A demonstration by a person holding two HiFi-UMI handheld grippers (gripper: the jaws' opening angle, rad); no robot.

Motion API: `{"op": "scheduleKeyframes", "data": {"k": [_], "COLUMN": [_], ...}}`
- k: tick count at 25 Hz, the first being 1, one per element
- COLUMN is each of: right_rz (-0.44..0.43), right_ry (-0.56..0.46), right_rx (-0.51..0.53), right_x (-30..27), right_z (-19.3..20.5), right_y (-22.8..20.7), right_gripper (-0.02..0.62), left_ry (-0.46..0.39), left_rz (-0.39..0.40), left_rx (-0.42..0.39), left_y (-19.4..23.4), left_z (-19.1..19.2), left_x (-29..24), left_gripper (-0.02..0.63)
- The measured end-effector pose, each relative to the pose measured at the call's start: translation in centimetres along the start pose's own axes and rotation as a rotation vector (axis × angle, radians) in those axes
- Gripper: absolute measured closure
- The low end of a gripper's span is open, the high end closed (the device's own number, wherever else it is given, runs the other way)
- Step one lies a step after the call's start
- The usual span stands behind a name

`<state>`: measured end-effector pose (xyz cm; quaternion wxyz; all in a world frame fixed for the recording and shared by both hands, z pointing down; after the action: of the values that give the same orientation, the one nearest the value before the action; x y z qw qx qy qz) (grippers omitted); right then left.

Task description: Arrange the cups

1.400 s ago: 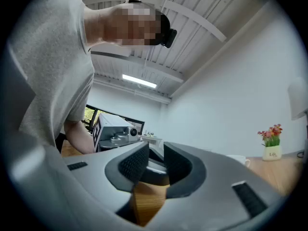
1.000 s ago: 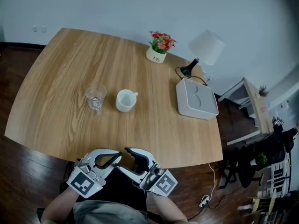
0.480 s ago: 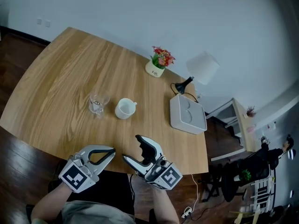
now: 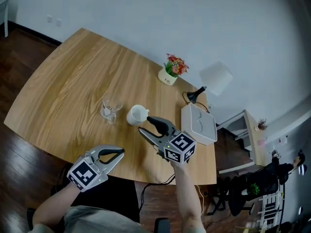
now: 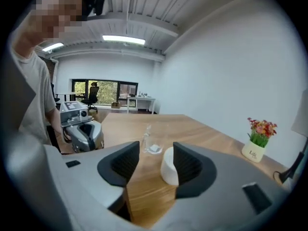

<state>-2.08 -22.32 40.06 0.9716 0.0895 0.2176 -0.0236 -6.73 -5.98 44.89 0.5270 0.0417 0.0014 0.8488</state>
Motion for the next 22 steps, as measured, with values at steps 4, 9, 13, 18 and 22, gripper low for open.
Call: {"op": "scheduleKeyframes", "data": {"k": [4,9,13,18,22], "right_rz": [0.004,-0.046,-0.139,-0.281,-0.329], "right_ry": [0.152,0.413,0.563,0.784,0.919], "right_rx": [-0.016,0.062,0.091,0.177,0.257], "right_x": [-1.9,-5.5,-7.9,-10.3,-11.5], "right_z": [-0.6,0.6,1.5,3.5,4.8], "right_y": [-4.4,-7.3,-8.7,-8.6,-8.3], "right_gripper": [0.399,0.399,0.400,0.400,0.525], "left_ry": [0.036,0.068,0.060,0.074,0.080], "left_rz": [-0.017,-0.003,-0.002,0.003,0.002], "left_rx": [-0.001,-0.040,-0.041,-0.054,-0.064], "left_y": [0.3,-0.4,-0.4,-0.6,-0.8], "left_z": [0.5,1.0,1.0,1.4,1.6], "left_x": [0.0,-0.4,-0.4,-0.6,-0.6], "left_gripper": [0.606,0.606,0.606,0.606,0.606]}}
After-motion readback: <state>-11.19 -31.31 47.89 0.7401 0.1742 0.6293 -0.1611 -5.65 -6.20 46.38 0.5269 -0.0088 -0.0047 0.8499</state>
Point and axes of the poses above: the fingertips, and each gripper's own axes: x backward along the fingers, y to its left, z out of its underside, the point moved 5 cm from there along x, backward along the fingers, and after that the axes turned 1 degree about -y, right-handed, at the moved point
